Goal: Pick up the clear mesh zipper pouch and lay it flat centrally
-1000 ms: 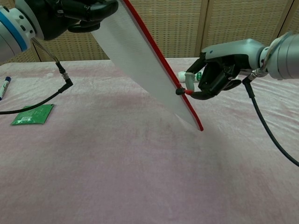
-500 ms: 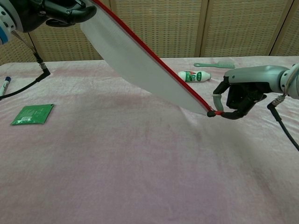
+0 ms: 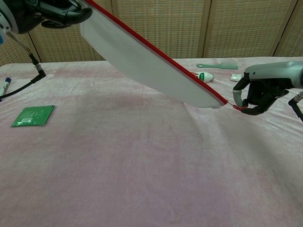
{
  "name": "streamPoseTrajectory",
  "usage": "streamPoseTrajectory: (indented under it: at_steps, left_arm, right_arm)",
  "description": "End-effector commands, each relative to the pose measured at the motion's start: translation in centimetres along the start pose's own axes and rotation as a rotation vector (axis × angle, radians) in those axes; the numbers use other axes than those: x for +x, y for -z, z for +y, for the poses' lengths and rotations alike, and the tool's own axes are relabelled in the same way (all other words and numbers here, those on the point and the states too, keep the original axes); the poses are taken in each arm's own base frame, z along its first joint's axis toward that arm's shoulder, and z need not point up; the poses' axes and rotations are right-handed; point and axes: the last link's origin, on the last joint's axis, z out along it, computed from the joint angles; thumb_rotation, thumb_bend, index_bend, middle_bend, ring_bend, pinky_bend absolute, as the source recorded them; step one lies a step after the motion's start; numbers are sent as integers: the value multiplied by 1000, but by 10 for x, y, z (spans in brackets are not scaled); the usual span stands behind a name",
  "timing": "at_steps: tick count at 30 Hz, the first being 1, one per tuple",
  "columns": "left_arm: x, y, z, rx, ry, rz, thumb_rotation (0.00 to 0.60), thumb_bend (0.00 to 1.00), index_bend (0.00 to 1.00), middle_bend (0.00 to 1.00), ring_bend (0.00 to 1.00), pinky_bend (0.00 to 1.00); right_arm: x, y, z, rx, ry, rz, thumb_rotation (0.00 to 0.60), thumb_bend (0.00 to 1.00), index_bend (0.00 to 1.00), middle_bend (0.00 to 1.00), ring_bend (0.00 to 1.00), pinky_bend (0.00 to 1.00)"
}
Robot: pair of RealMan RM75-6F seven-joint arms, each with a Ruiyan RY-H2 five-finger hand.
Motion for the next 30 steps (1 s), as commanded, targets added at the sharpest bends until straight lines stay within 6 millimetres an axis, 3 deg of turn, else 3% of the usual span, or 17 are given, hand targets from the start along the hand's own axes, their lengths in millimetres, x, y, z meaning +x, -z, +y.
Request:
streamPoseTrajectory:
  at_steps: [1, 2, 4, 5, 10, 12, 13, 15, 16, 17, 19, 20, 23, 28, 30]
  left_arm:
    - [-5, 6, -1, 9, -21, -59, 600, 91, 214, 984, 853, 1000]
    - [-4, 9, -1, 11, -37, -74, 600, 7, 62, 981, 853, 999]
    - [1, 14, -1, 16, -86, -85, 600, 0, 0, 970, 853, 997]
    - [4, 18, -1, 20, -108, -85, 600, 0, 0, 963, 853, 996]
    - [30, 41, -4, 56, -279, -19, 600, 0, 0, 931, 841, 977]
    - [40, 51, -7, 84, -339, 11, 600, 0, 0, 880, 800, 949]
    - [46, 57, -8, 101, -380, 29, 600, 0, 0, 809, 744, 900]
    - [63, 81, -16, 170, -510, 79, 600, 0, 0, 585, 554, 701]
    - [70, 94, -20, 218, -571, 94, 600, 0, 0, 400, 378, 524]
    - [71, 99, -20, 234, -588, 98, 600, 0, 0, 214, 197, 334]
    - [81, 124, -23, 337, -669, 118, 600, 0, 0, 29, 21, 95]
    - [86, 142, -25, 402, -706, 124, 600, 0, 0, 0, 0, 26]
    - [90, 178, -20, 513, -766, 145, 600, 0, 0, 0, 0, 0]
    - [87, 224, -14, 570, -770, 184, 600, 0, 0, 0, 0, 0]
    - [86, 234, -13, 568, -760, 190, 600, 0, 0, 0, 0, 0]
  right_arm:
    - [4, 2, 5, 3, 43, 24, 600, 527, 374, 982, 950, 1000]
    - [5, 3, 7, 2, 60, 33, 600, 268, 185, 971, 950, 1000]
    - [8, 8, 12, 0, 108, 61, 600, 31, 30, 953, 946, 1000]
    - [9, 10, 15, -1, 133, 77, 600, 4, 7, 947, 944, 1000]
    - [17, 34, 33, -9, 262, 178, 600, 0, 0, 902, 923, 1000]
    - [20, 45, 40, -12, 275, 216, 600, 0, 0, 849, 891, 995]
    - [22, 52, 45, -16, 277, 241, 600, 0, 0, 786, 846, 959]
    - [25, 72, 61, -26, 288, 320, 600, 0, 0, 601, 669, 789]
    - [25, 84, 69, -33, 295, 346, 600, 0, 0, 412, 455, 594]
    - [24, 88, 72, -33, 295, 356, 600, 0, 0, 272, 292, 460]
    - [23, 105, 85, -55, 284, 409, 600, 0, 0, 63, 61, 242]
    - [21, 117, 91, -70, 265, 443, 600, 0, 0, 13, 11, 153]
    - [10, 142, 105, -87, 239, 508, 600, 0, 0, 0, 0, 11]
    - [-8, 173, 117, -122, 229, 555, 600, 0, 0, 0, 0, 0]
    - [-12, 178, 117, -117, 223, 569, 600, 0, 0, 0, 0, 0]
